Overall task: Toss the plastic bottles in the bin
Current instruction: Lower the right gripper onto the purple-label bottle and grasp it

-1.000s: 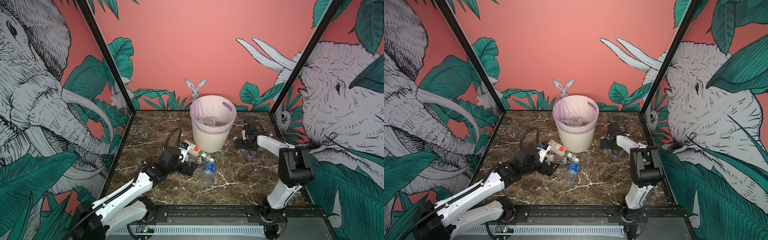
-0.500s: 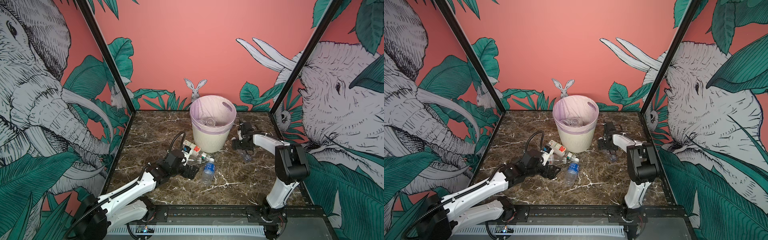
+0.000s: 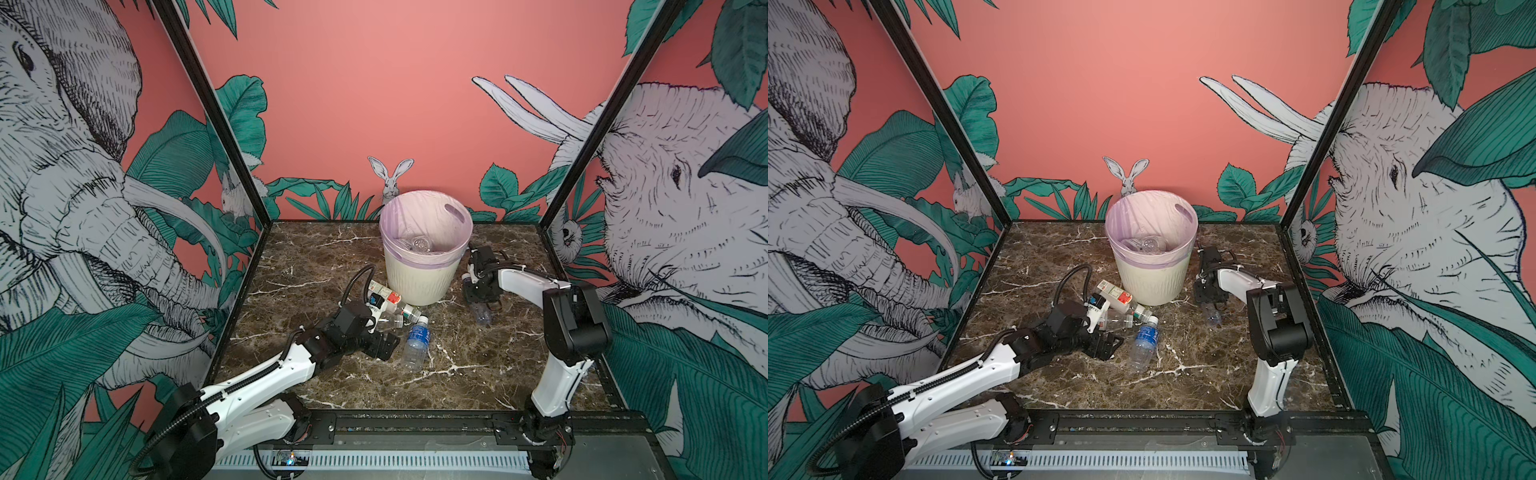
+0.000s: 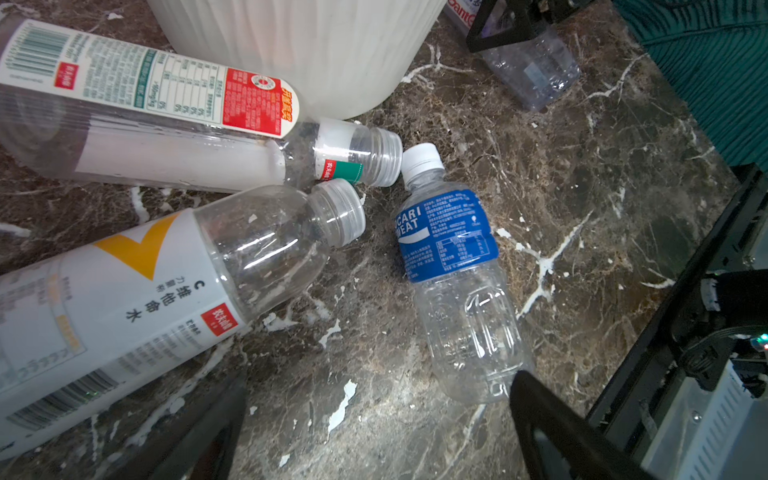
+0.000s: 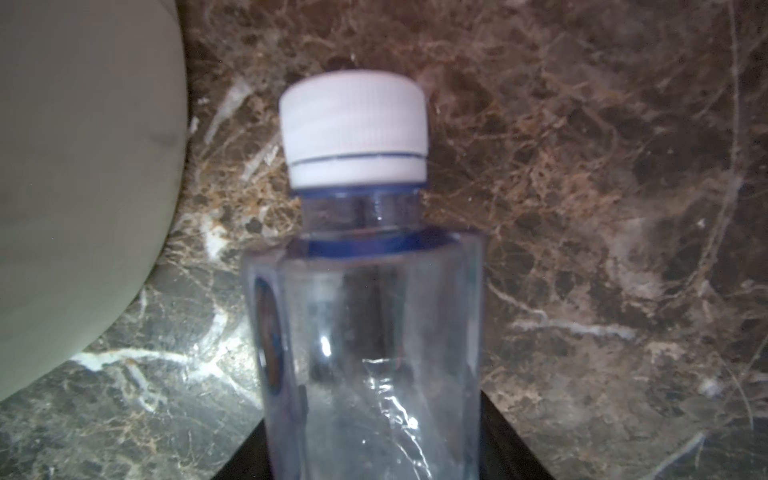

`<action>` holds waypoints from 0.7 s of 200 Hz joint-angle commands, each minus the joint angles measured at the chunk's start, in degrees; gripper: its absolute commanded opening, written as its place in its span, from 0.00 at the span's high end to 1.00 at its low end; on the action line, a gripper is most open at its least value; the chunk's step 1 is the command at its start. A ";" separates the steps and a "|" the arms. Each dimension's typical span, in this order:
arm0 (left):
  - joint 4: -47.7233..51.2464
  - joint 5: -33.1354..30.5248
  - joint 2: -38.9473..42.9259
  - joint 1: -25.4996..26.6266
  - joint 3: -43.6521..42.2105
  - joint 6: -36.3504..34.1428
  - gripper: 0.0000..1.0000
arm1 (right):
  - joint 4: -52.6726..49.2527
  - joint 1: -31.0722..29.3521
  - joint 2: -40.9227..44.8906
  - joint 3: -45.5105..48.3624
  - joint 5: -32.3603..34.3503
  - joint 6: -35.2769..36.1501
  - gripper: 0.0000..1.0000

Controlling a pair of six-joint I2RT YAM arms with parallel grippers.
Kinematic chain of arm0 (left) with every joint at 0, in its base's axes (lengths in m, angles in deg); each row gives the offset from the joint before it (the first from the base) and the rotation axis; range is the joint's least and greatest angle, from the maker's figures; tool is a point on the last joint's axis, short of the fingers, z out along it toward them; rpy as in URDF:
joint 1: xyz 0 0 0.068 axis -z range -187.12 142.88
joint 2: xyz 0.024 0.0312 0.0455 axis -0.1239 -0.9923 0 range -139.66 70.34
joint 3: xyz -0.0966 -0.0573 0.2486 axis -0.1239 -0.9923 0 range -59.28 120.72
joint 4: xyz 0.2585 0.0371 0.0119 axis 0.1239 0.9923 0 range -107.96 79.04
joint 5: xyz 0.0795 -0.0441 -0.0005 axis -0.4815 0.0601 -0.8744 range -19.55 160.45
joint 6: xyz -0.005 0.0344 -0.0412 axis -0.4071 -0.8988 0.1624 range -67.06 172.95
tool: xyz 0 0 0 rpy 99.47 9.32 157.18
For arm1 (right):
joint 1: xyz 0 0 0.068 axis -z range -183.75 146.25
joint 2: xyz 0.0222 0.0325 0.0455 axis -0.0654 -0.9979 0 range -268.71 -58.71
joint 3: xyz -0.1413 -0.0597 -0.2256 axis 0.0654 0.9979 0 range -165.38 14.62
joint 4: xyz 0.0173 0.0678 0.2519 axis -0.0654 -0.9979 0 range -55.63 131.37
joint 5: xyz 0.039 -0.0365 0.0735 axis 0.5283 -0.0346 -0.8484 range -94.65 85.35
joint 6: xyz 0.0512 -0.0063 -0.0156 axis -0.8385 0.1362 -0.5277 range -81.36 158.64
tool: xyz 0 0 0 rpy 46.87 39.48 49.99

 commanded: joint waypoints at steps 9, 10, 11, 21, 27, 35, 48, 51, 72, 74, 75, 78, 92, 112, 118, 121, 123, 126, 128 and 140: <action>-0.43 -1.02 -0.27 0.89 0.53 0.31 0.00 | -0.85 -0.73 1.04 0.84 1.95 -0.44 0.57; -0.30 -1.04 -0.31 0.95 0.56 0.30 0.00 | -0.80 -0.75 1.12 0.96 1.97 -0.45 0.58; -0.18 -1.06 -0.29 0.98 0.57 0.26 0.00 | -0.72 -0.76 1.20 1.06 2.02 -0.50 0.58; 0.52 -1.64 -0.09 1.22 0.77 -0.03 0.00 | 0.57 -0.94 2.49 2.55 2.73 -1.02 0.63; 0.73 -1.86 0.04 1.27 0.78 -0.14 0.01 | 1.53 -0.95 3.40 3.58 2.86 -1.37 0.66; 1.06 -2.02 0.29 1.27 0.69 -0.30 0.00 | 2.45 -0.95 4.72 4.86 2.89 -1.80 0.67; 1.41 -2.21 0.54 1.34 0.61 -0.39 0.00 | 3.40 -1.11 6.75 6.43 2.96 -2.34 0.68; 1.42 -2.26 0.53 1.39 0.54 -0.45 0.00 | 3.51 -1.17 7.14 6.76 3.01 -2.46 0.68; 1.42 -2.37 0.61 1.36 0.25 -0.37 0.01 | 5.03 -1.57 11.09 9.63 3.46 -3.33 0.69; 1.42 -2.39 0.66 1.36 0.17 -0.33 0.00 | 5.29 -1.61 11.53 10.05 3.56 -3.45 0.69; 1.42 -2.39 0.64 1.36 0.16 -0.37 0.00 | 5.35 -1.63 11.68 10.18 3.57 -3.49 0.69; 1.41 -2.38 0.61 1.39 0.15 -0.28 0.00 | 5.58 -1.72 12.36 10.62 3.63 -3.68 0.69; 1.28 -2.46 0.44 1.40 0.15 -0.24 0.00 | 6.34 -2.04 15.63 12.77 3.72 -4.32 0.70; 1.20 -2.56 0.44 1.36 0.07 -0.23 0.00 | 8.11 -2.67 20.61 16.64 3.95 -5.01 0.70; 1.33 -2.57 0.33 1.39 0.18 -0.32 0.00 | 8.55 -2.92 22.11 17.77 4.28 -5.23 0.70; 1.27 -2.55 0.24 1.41 0.15 -0.32 0.00 | 8.68 -3.00 22.90 18.29 4.47 -5.40 0.71; 1.32 -2.56 0.21 1.37 0.19 -0.32 0.00 | 8.78 -3.11 23.40 18.67 4.68 -5.46 0.71; 1.32 -2.57 0.20 1.40 0.15 -0.32 0.00 | 8.80 -3.22 24.19 19.14 4.76 -5.52 0.71; 1.33 -2.57 0.18 1.39 0.15 -0.36 0.00 | 8.78 -3.30 24.65 19.55 4.84 -5.60 0.71; 1.29 -2.65 -0.02 1.42 0.19 -0.41 0.00 | 9.26 -3.58 27.73 21.66 4.98 -6.32 0.72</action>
